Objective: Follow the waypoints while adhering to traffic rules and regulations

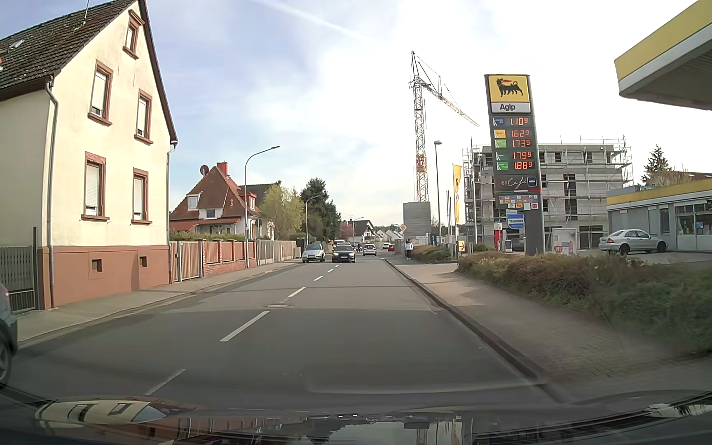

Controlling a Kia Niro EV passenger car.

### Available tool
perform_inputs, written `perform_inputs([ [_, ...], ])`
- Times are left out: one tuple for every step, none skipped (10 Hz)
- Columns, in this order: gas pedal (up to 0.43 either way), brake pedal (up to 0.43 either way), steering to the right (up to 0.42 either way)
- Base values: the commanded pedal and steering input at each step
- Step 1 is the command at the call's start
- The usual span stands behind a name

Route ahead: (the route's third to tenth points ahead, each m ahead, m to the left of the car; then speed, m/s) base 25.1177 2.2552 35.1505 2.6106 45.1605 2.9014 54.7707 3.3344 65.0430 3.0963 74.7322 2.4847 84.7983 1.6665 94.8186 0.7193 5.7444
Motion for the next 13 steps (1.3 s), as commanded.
perform_inputs([
  [0.189, 0.000, -0.004],
  [0.189, 0.000, -0.004],
  [0.197, 0.000, -0.004],
  [0.197, 0.000, -0.004],
  [0.197, 0.000, -0.004],
  [0.197, 0.000, -0.004],
  [0.197, 0.000, -0.003],
  [0.197, 0.000, -0.004],
  [0.197, 0.000, -0.009],
  [0.197, 0.000, -0.013],
  [0.197, 0.000, -0.018],
  [0.197, 0.000, -0.018],
  [0.197, 0.000, -0.017],
])
